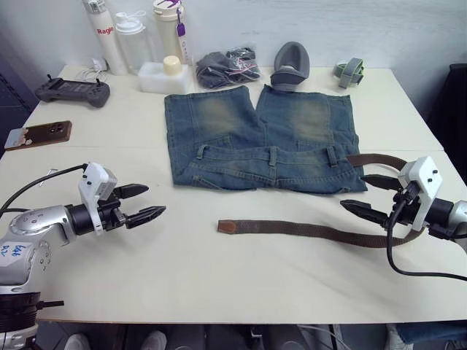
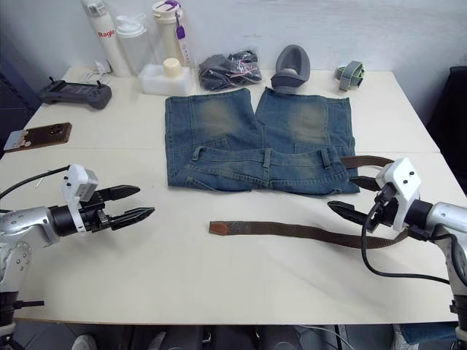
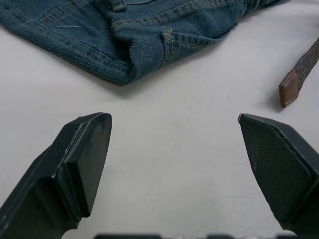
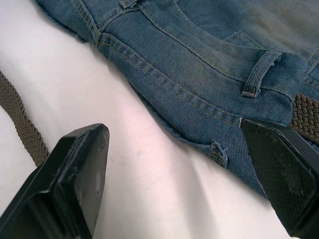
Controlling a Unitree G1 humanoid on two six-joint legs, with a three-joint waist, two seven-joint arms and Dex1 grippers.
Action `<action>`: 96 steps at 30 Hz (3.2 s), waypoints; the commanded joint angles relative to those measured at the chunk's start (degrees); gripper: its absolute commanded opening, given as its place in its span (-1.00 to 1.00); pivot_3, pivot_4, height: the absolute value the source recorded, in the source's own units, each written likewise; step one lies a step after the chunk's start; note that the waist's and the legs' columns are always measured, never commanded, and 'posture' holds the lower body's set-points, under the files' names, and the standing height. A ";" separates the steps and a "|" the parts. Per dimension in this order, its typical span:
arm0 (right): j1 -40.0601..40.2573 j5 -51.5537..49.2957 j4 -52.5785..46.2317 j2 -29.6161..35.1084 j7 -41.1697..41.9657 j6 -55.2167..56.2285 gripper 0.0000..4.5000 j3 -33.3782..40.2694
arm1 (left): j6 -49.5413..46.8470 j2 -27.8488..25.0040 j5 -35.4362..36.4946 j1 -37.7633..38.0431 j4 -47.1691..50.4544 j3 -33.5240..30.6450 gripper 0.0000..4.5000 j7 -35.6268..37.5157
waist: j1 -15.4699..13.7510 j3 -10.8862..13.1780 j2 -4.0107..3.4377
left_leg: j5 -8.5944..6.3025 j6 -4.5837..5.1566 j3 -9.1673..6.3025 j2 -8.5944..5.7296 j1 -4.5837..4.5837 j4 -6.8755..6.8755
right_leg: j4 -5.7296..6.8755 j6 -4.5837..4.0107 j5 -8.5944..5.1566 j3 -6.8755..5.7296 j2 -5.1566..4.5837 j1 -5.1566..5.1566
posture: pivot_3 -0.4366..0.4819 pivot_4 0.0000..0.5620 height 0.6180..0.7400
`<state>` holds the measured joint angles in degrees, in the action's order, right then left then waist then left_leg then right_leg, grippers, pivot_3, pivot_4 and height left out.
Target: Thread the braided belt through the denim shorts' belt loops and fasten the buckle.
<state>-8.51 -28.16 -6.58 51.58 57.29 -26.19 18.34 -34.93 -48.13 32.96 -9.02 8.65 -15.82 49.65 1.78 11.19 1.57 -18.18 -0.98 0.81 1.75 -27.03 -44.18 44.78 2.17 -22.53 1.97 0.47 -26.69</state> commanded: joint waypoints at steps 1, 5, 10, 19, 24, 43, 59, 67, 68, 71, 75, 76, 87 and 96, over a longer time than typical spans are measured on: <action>0.08 0.75 -0.25 1.34 0.98 2.12 0.99 0.95 | 0.97 -1.19 0.69 1.48 3.15 -1.53 0.98 2.26 | 0.01 0.00 0.00 | 0.00 0.00 0.00 0.00 0.00 0.00 | 0.01 0.00 -0.01 0.00 0.00 0.00 | -0.05 -0.47 -0.38; 0.11 0.37 -0.02 1.73 1.66 1.47 0.99 1.83 | -0.03 -0.63 3.42 0.46 4.08 -2.31 0.98 3.62 | -0.07 0.00 0.00 | -0.09 -0.04 0.00 0.00 -0.04 -0.17 | 0.18 -0.03 -0.14 -0.01 -0.01 -0.05 | -0.05 -0.47 -0.38; 1.07 -0.18 0.34 1.78 2.65 1.56 0.99 2.94 | 0.88 -0.66 5.17 -0.48 3.77 -2.36 0.98 6.11 | 0.05 0.00 0.00 | -0.60 0.00 -0.01 0.04 -0.12 -1.00 | 0.98 -0.07 -0.59 -0.05 -0.01 -0.08 | -0.05 -0.47 -0.38; -0.17 0.39 1.30 2.08 4.05 2.18 0.99 1.61 | 0.36 -0.05 7.32 -3.61 2.81 -0.88 0.98 9.05 | 0.07 -0.01 -0.01 | -0.90 0.04 0.03 0.03 -0.66 -1.76 | 1.69 -0.04 -0.82 0.02 -0.01 -0.71 | -0.05 -0.47 -0.38; -2.31 -1.56 -1.00 5.00 8.07 -0.58 0.99 0.20 | -0.54 -0.26 8.33 -8.64 2.40 1.37 0.98 11.81 | 0.10 -0.01 -0.02 | -0.93 0.06 0.04 0.01 -1.17 -2.18 | 2.12 -0.02 -0.87 0.03 -0.02 -1.19 | -0.05 -0.47 -0.38; -15.18 13.26 -9.79 -4.06 6.45 1.60 0.99 -35.21 | -3.51 -2.94 7.22 -5.23 10.91 4.14 0.98 12.12 | 1.27 -0.01 -0.01 | -1.38 0.04 -0.06 0.03 -1.34 -3.03 | 2.92 -0.03 -1.26 0.03 -0.02 -1.34 | -0.05 -0.47 -0.38; -17.83 0.90 -9.38 -7.68 12.57 -5.80 -0.98 -27.51 | -8.33 9.27 17.98 -0.18 13.34 3.39 1.00 3.74 | 1.24 -0.05 0.02 | -1.54 0.14 -0.05 0.02 -2.44 -3.93 | 3.76 0.01 -1.34 0.02 -0.05 -2.47 | -0.05 -0.47 -0.38; -21.74 -15.35 -11.62 -7.65 8.42 -22.35 -0.98 -16.32 | -9.63 23.57 21.47 -7.78 10.38 9.36 1.00 -4.52 | 0.66 -0.09 0.03 | -1.56 0.17 -0.12 0.00 -2.51 -4.17 | 3.92 0.04 -1.35 -0.06 -0.07 -2.45 | -0.05 -0.47 -0.38; -21.66 -16.13 -12.01 -7.58 7.94 -23.12 -0.98 -15.87 | -9.20 25.91 21.20 -9.11 9.62 10.05 1.00 -5.69 | 0.35 -0.10 0.03 | -1.60 0.23 -0.13 0.00 -2.52 -4.24 | 3.92 0.05 -1.36 -0.07 -0.08 -2.43 | -0.05 -0.47 -0.38; -20.99 -18.62 -13.63 -7.19 6.56 -25.20 -0.98 -14.59 | -8.51 30.57 20.49 -11.82 7.50 11.49 1.00 -7.66 | 0.08 -0.16 -0.07 | -1.96 0.53 -0.13 0.04 -2.73 -4.81 | 4.20 0.23 -1.52 -0.07 -0.06 -2.48 | -0.05 -0.47 -0.38; -20.15 -20.96 -15.27 -7.02 4.73 -26.78 -0.98 -13.07 | -8.16 32.81 19.95 -13.89 5.64 13.35 1.00 -6.98 | 0.06 -0.21 -0.13 | -2.07 0.60 -0.11 0.01 -3.16 -5.11 | 4.38 0.24 -1.57 -0.05 -0.11 -2.84 | -0.05 -0.47 -0.38; -19.98 -21.17 -15.48 -6.95 4.42 -26.92 -0.98 -12.90 | -8.22 32.91 19.98 -14.14 5.42 13.52 1.00 -6.72 | 0.03 -0.21 -0.12 | -2.07 0.60 -0.10 0.00 -3.16 -5.13 | 4.42 0.24 -1.57 -0.05 -0.12 -2.84 | -0.05 -0.47 -0.38; -18.55 -21.74 -16.26 -7.34 -1.31 -27.05 -1.00 -10.28 | -13.86 29.78 25.57 -20.31 -0.50 12.09 -0.99 1.15 | -0.15 -0.22 -0.13 | -2.07 0.60 -0.10 -0.02 -3.18 -5.15 | 4.46 0.26 -1.58 -0.05 -0.11 -2.85 | -0.05 -0.47 -0.38; -13.91 -29.53 -15.77 -4.09 -12.35 -30.15 0.85 9.48 | -12.69 33.71 21.27 -35.02 -12.22 13.67 -1.00 2.91 | -0.34 -0.23 -0.15 | -2.08 0.63 -0.10 -0.08 -3.34 -5.26 | 4.41 0.39 -1.66 -0.07 -0.21 -2.85 | -0.05 -0.47 -0.38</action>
<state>-21.65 -53.78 -22.58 46.54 48.35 -55.65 19.81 -48.81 -15.38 55.14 -42.49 -2.96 -2.32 52.71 1.44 10.96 1.42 -20.26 -0.35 0.72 1.65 -30.38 -49.49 49.21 2.57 -24.19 1.90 0.25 -29.54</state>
